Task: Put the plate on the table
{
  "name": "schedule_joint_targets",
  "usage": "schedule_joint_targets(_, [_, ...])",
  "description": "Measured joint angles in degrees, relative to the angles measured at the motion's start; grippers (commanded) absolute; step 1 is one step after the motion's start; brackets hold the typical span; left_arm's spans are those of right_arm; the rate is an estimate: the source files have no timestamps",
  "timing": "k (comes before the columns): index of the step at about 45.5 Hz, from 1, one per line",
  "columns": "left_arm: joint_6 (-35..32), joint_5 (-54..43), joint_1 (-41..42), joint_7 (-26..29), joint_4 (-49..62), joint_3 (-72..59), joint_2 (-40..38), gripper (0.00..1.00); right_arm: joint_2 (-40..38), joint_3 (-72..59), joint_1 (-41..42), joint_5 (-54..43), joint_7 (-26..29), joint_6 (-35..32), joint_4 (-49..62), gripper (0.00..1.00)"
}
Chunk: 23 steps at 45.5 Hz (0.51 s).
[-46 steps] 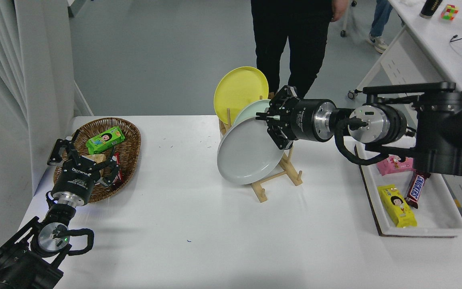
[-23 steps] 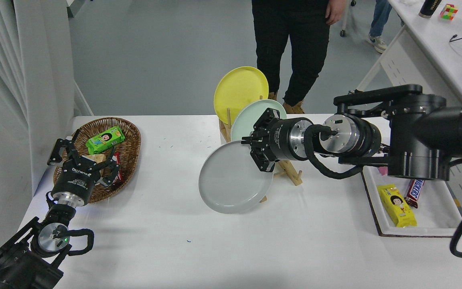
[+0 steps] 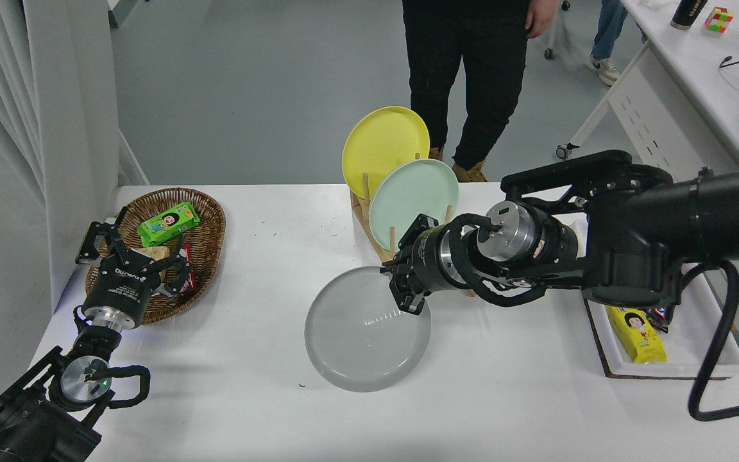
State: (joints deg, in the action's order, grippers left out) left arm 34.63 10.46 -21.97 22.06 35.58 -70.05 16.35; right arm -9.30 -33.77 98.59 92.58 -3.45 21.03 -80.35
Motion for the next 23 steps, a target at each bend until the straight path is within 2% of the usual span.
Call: schedule_joint_targets(23, [0.0, -0.01, 0.0, 0.0, 0.0, 0.0, 0.0, 0.98, 0.9, 4.68, -7.41, 7.79, -0.26, 3.27, 0.9, 0.0])
